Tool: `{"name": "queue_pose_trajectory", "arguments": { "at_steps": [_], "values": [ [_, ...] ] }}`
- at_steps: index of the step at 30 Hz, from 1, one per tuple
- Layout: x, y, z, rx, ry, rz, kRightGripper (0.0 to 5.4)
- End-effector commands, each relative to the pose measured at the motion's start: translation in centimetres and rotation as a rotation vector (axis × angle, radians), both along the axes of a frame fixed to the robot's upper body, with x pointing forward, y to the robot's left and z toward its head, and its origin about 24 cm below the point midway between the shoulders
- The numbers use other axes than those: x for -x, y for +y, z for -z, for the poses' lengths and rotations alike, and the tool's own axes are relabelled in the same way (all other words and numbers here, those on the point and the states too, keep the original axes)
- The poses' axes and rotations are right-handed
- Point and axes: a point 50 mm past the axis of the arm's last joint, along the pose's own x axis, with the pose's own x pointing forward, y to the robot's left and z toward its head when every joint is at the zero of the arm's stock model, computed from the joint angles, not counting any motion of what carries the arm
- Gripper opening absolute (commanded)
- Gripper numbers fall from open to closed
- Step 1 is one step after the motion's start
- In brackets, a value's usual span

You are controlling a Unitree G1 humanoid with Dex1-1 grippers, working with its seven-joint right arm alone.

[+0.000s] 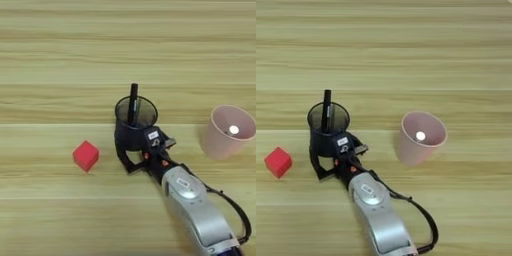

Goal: Move the objects on the table

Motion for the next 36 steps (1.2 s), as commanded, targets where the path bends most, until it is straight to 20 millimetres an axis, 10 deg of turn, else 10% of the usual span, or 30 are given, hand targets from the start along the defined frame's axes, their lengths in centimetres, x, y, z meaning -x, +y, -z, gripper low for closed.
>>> {"name": "queue_pose_trajectory", "arguments": {
  "at_steps": [1,36],
  "values": [
    [0.84,-0.92,2.29,0.111,0.101,0.019,5.36],
    [0.52,-0.17,2.54,0.106,0.088,-0.002,4.83]
  ]
}}
